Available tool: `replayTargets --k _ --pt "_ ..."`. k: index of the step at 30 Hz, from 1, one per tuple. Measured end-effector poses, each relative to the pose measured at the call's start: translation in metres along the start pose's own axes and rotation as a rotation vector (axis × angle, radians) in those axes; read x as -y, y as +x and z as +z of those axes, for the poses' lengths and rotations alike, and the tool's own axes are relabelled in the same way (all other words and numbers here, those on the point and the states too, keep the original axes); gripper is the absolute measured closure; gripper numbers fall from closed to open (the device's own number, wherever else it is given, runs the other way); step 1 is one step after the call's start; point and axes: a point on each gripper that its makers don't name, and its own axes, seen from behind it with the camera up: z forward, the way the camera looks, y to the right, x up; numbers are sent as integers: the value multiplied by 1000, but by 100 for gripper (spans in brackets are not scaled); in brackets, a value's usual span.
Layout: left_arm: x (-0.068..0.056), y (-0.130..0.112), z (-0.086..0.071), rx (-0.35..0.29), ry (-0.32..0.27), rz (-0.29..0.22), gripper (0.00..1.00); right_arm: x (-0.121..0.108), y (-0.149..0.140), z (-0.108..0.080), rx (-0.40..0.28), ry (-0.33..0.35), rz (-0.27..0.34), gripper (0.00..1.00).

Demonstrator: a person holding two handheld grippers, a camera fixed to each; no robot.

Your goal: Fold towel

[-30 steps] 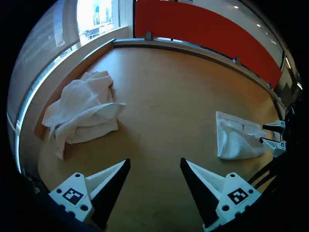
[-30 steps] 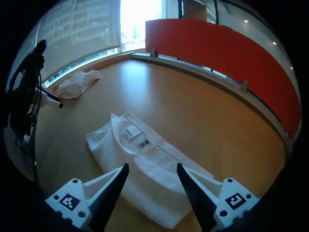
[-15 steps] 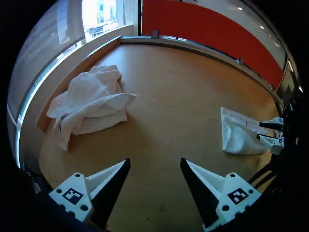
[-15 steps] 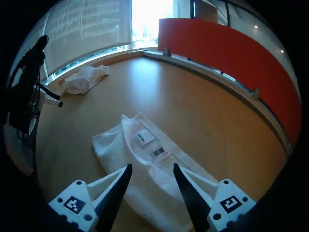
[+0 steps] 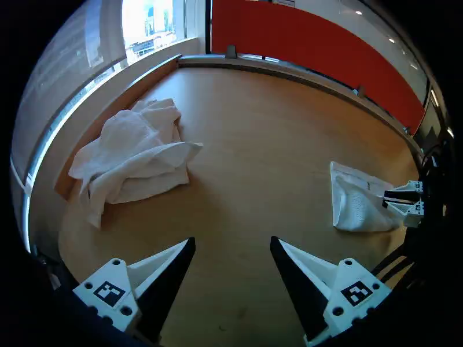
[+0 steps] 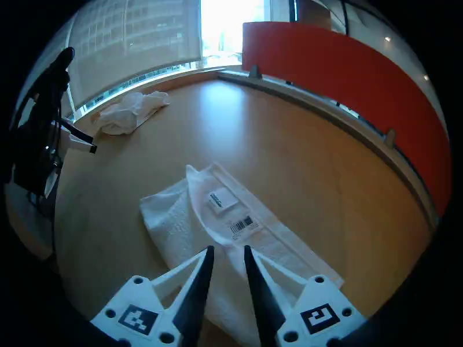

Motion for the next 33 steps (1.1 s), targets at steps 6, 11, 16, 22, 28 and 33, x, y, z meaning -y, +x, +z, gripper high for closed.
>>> replayTargets --k 6,11,16,22,28,33 --pt "-2 0 2 1 -2 4 4 -1 2 0 -2 -4 -4 88" --pt "-3 0 2 1 -4 4 4 -4 3 0 -5 -14 0 97" --pt "-2 1 2 0 -4 6 4 -4 4 0 -5 -5 5 98" --pt "-3 2 2 0 -5 8 4 -8 8 -2 -12 -14 1 98" --pt "-3 2 2 0 -5 12 4 -18 16 -3 -22 -33 -2 98" --pt "-3 2 2 0 -4 14 4 -31 23 -3 -28 -57 2 97"
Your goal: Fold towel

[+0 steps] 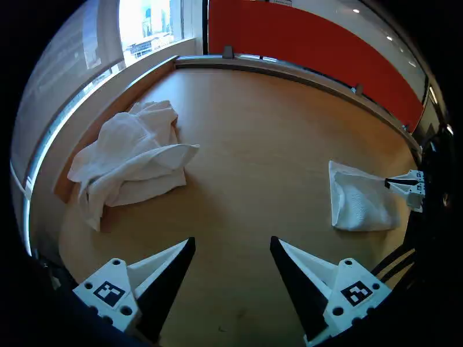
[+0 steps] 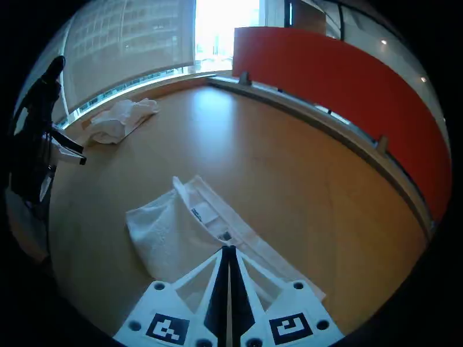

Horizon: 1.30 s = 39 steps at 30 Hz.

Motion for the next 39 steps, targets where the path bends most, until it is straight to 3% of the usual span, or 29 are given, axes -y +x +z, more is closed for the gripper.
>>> replayTargets --k 17,20,26,31,39 --pt "2 -3 -3 0 4 0 4 -17 2 6 7 -46 11 96" --pt "1 -3 -4 0 3 2 4 -19 -1 8 14 -60 16 83" --pt "0 -3 -5 -2 2 3 4 -22 -1 5 11 -71 20 41" --pt "-1 -3 -6 -3 -1 6 4 -23 -3 -1 10 -72 18 31" --pt "-5 -2 -8 -8 -5 14 4 -23 -8 -11 3 -75 35 31"
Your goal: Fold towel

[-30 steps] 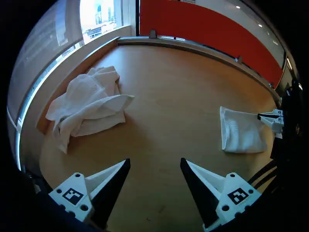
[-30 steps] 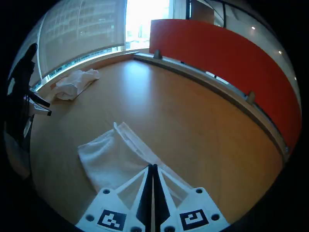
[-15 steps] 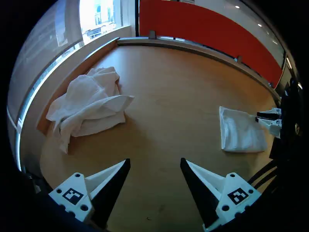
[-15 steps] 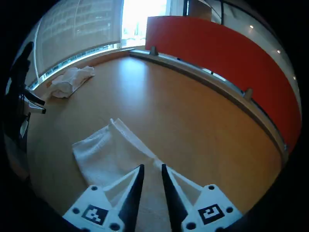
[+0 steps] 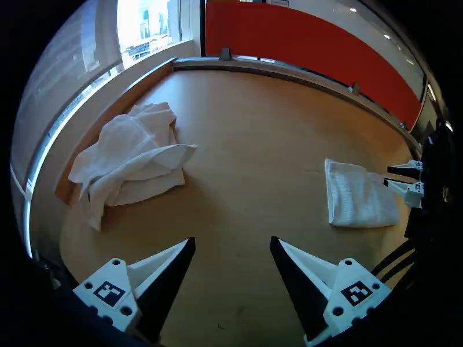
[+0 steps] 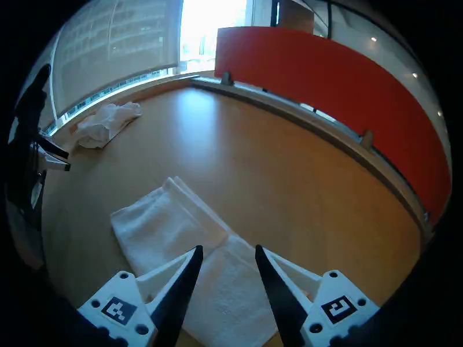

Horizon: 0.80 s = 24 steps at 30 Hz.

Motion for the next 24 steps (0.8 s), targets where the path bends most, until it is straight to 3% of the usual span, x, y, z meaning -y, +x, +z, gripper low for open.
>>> replayTargets --k 5,9,24 --pt "-1 1 -2 -3 -1 5 4 -2 -7 -8 2 -8 4 30" --pt "-2 1 -3 -6 -2 10 4 -6 -15 -17 3 -20 11 21" --pt "-11 3 -8 -15 -12 30 4 -14 -46 -47 13 -46 35 21"
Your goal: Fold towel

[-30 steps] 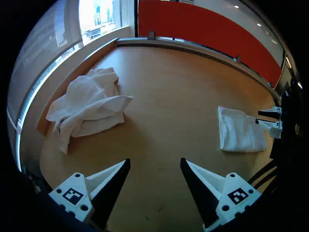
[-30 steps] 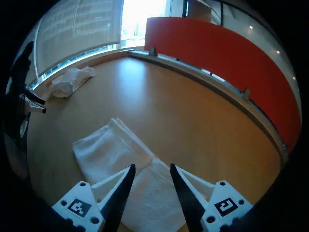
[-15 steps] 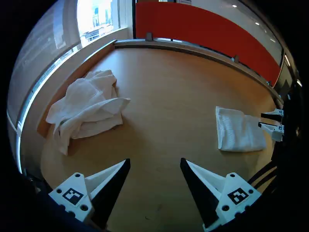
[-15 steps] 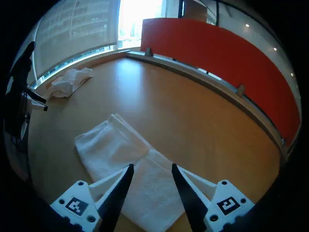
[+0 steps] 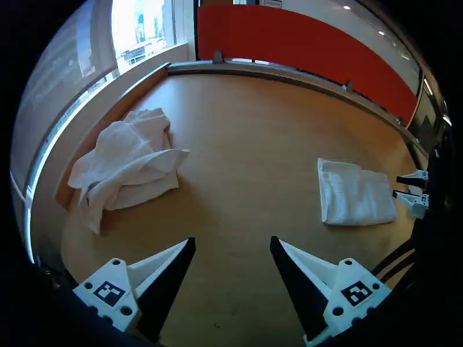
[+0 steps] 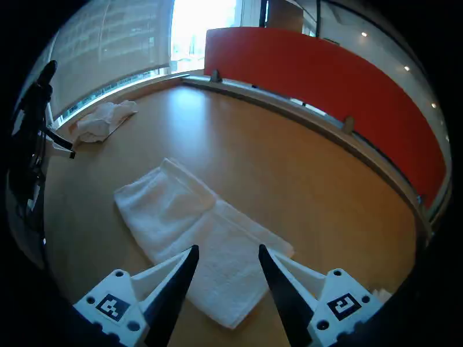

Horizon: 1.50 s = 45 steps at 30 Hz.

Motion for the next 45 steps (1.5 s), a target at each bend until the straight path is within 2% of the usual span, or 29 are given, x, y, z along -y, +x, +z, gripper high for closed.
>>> replayTargets --k 21,29,38,42,45 --pt "-8 1 -3 -6 -9 15 4 -12 -55 -30 56 -30 21 20" --pt "-8 1 -3 -6 -9 20 4 -12 -68 -32 76 -25 25 20" --pt "-5 -2 -4 -5 -9 17 4 -7 -94 -31 129 -7 17 20" --pt "-4 -2 -4 -5 -8 19 4 -7 -102 -32 150 3 23 24" --pt "-4 -2 -4 -5 -7 19 4 -6 -105 -33 162 11 25 35"
